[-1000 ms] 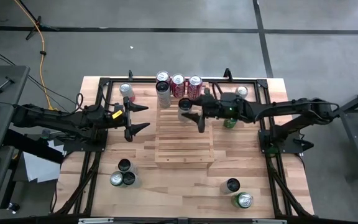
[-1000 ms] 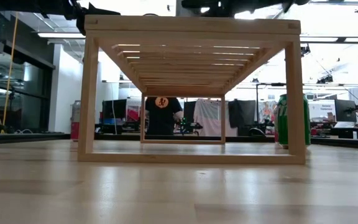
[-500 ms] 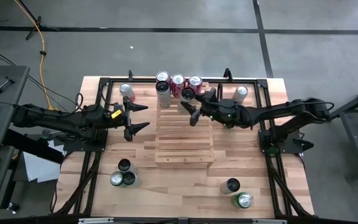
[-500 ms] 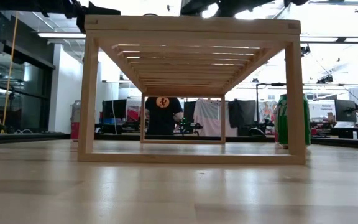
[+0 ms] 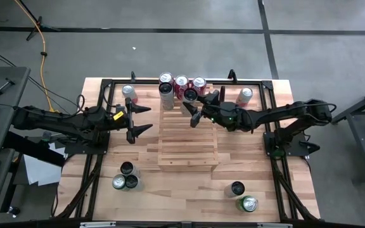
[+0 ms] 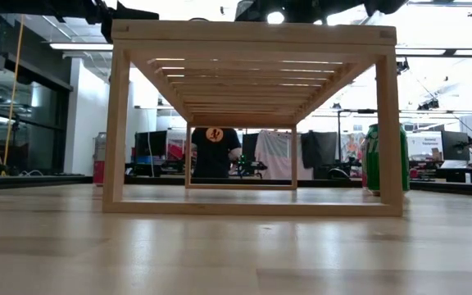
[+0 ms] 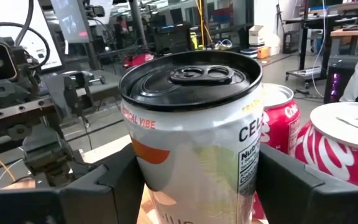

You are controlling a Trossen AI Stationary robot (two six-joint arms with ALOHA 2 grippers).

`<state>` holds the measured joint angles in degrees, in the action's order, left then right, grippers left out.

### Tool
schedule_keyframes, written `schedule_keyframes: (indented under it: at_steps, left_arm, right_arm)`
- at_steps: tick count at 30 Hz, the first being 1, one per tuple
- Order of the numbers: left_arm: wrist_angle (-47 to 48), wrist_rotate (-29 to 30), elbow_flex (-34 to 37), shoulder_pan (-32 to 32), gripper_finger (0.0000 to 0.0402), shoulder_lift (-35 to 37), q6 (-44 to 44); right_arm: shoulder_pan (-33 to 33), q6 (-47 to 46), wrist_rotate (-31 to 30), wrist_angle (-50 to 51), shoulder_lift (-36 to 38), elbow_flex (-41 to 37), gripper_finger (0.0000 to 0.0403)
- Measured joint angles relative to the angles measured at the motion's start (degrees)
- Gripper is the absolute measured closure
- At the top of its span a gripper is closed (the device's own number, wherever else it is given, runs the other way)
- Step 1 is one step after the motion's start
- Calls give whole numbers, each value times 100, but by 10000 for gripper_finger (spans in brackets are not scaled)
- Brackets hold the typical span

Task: Place canned beverage on shelf
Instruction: Align the top right tropical celsius soda can with the other tropical celsius soda can on the shelf

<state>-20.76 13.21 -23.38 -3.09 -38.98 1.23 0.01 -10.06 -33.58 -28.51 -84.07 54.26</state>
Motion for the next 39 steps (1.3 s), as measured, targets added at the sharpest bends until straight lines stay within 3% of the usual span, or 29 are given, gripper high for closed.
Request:
schedule_keyframes:
  at_steps: [8, 19, 39]
  left_arm:
    - [-57, 1, 0, 2, 67, -1, -28]
    - [2, 52, 0, 4, 67, -1, 91]
    - [30, 51, 0, 0, 67, -2, 259]
  right_arm:
    - [0, 174, -125, 227, 0, 85, 168]
    - [-1, 427, -121, 2088, -785, 1733, 168]
    - [-247, -366, -58, 2279, -899, 1806, 168]
